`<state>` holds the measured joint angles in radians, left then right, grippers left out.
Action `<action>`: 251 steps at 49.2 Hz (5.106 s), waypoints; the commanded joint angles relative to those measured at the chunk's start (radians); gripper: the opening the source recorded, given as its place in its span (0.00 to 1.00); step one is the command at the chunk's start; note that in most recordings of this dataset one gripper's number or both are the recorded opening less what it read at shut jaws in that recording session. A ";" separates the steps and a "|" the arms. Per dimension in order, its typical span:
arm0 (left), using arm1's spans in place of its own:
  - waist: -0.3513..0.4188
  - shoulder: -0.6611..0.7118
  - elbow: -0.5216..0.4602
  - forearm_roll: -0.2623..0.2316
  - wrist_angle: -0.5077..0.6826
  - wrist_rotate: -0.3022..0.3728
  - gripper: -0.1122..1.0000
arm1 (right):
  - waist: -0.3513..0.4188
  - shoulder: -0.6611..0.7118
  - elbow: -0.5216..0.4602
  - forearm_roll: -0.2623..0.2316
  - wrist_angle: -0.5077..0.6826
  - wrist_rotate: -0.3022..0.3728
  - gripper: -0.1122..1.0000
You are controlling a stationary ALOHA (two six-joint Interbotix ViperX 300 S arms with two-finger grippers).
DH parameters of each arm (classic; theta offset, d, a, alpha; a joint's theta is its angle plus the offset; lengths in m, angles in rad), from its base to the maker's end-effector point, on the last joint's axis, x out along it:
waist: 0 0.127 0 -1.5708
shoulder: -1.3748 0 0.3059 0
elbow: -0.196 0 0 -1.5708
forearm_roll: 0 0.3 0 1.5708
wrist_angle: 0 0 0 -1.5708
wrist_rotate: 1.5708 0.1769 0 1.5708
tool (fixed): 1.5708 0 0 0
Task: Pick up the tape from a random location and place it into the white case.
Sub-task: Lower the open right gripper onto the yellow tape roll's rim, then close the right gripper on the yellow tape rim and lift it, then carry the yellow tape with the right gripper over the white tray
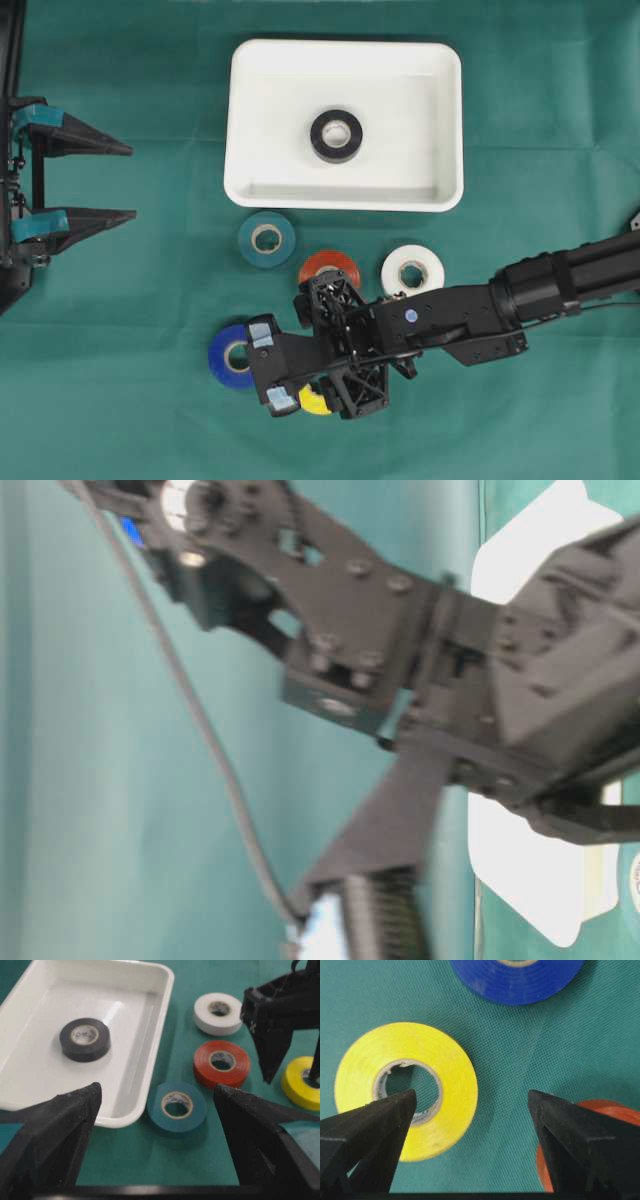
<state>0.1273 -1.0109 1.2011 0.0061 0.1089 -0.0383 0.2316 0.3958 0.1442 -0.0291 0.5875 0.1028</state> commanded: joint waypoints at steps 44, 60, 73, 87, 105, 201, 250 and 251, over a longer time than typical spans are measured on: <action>-0.002 0.011 -0.012 -0.002 -0.005 0.000 0.92 | 0.002 0.011 -0.014 -0.002 -0.037 0.000 0.54; -0.002 0.009 -0.012 0.000 -0.003 0.002 0.92 | 0.002 0.009 -0.014 0.002 -0.034 0.002 0.36; -0.002 0.009 -0.012 0.000 -0.005 0.002 0.92 | 0.002 -0.003 -0.021 0.003 -0.011 0.002 0.36; -0.002 0.009 -0.012 0.000 -0.006 0.002 0.92 | 0.002 -0.081 -0.026 0.003 0.057 0.003 0.36; -0.002 0.009 -0.012 0.000 -0.005 0.002 0.92 | 0.002 -0.202 -0.038 0.003 0.143 0.005 0.36; -0.002 0.009 -0.014 -0.002 -0.005 0.000 0.92 | 0.005 -0.322 -0.204 -0.003 0.446 0.005 0.36; -0.002 0.009 -0.012 -0.002 -0.005 0.000 0.92 | -0.324 -0.314 -0.189 -0.087 0.419 -0.012 0.36; -0.002 0.009 -0.012 -0.002 -0.005 0.000 0.92 | -0.334 -0.313 -0.189 -0.087 0.417 -0.012 0.36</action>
<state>0.1273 -1.0094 1.2011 0.0061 0.1089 -0.0383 -0.0675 0.1074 -0.0307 -0.1120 1.0186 0.0890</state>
